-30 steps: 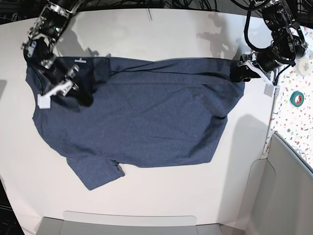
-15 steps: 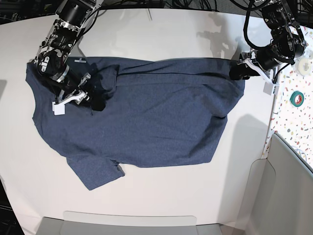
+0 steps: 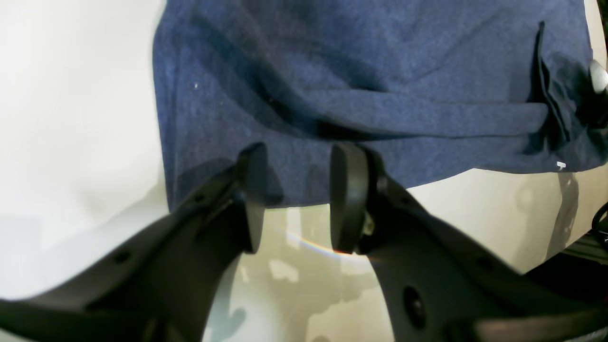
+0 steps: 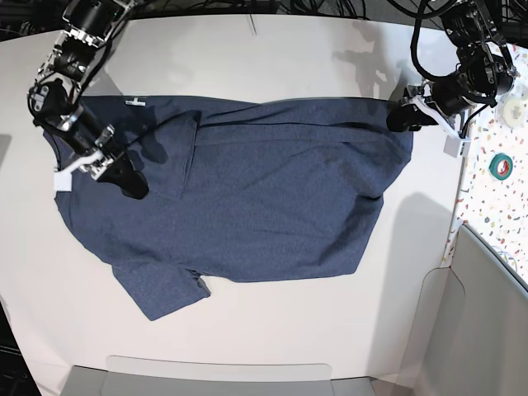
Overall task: Layout the t-shirt on the table in an organized manner, then fold the t-shirt properly
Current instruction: 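Move the right gripper back to the shirt's shoulder corner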
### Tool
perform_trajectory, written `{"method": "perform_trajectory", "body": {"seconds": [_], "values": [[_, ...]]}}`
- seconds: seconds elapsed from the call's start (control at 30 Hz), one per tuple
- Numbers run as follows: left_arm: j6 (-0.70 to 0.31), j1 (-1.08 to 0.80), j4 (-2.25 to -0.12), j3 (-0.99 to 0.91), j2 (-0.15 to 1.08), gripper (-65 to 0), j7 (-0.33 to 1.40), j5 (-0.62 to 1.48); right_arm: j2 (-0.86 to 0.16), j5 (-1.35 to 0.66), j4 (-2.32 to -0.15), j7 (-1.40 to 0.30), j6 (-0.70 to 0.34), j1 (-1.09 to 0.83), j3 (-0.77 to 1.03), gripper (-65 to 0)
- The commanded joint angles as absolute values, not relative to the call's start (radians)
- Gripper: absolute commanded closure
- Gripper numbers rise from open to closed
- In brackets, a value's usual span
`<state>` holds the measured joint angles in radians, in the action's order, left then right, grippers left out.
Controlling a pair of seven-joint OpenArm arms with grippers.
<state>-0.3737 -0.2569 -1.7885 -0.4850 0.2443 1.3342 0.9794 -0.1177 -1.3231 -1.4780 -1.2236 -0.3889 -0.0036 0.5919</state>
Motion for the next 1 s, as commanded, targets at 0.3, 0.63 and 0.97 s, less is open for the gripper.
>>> {"method": "perform_trajectory", "body": {"seconds": [0.3,0.63,0.97], "values": [[-0.375,-0.252,-1.804,-0.487,0.257,-20.2,1.323,1.003,-0.087,-1.408,-1.745,-1.211,-0.394,-0.364,0.823,-52.6],[-0.375,-0.254,-1.804,-0.486,0.257,-20.2,1.323,1.001,0.081,-1.442,-1.685,-1.208,-0.386,-0.433,1.199,-52.6],[-0.375,-0.280,-1.804,-0.486,0.257,-20.2,1.322,1.001,0.061,-1.434,-1.434,-1.211,-0.386,-0.292,1.196,-52.6]]}}
